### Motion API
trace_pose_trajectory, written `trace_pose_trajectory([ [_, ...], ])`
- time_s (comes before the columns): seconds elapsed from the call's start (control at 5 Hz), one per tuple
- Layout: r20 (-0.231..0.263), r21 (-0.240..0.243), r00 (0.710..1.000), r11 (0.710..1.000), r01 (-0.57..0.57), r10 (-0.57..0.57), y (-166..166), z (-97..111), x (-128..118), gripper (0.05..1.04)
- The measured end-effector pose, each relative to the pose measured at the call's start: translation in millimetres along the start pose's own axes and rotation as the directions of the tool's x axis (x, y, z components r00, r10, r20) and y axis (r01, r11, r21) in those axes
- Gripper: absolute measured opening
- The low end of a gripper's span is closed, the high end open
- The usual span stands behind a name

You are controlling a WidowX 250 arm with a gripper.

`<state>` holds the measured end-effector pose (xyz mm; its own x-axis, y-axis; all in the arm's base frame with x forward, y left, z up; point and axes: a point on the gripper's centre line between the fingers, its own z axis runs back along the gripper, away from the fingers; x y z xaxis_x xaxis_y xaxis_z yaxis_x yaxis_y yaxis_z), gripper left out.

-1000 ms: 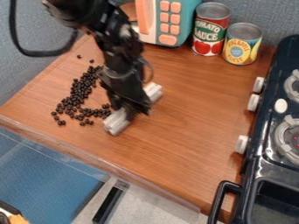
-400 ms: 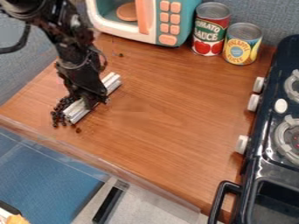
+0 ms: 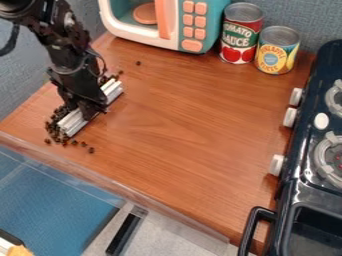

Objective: Sweep into pile

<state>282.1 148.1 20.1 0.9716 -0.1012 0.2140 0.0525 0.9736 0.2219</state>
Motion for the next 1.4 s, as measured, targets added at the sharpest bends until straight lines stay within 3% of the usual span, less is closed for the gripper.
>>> trace_pose_trajectory([
  [0.4,-0.014,-0.047,0.999,0.998,-0.034,0.033,-6.7,2.2,-0.1,0.349],
  [0.6,-0.024,-0.105,0.998,0.992,-0.068,0.066,-15.6,19.3,2.9,0.349],
  [0.8,0.006,-0.156,0.997,0.985,-0.07,0.072,-26.6,36.8,11.3,0.35],
  [1.0,0.043,-0.181,0.997,0.982,-0.051,0.059,-39.0,53.5,20.3,0.349],
  [1.4,0.061,-0.175,0.998,0.984,0.024,-0.013,-88.3,42.5,19.5,0.349],
])
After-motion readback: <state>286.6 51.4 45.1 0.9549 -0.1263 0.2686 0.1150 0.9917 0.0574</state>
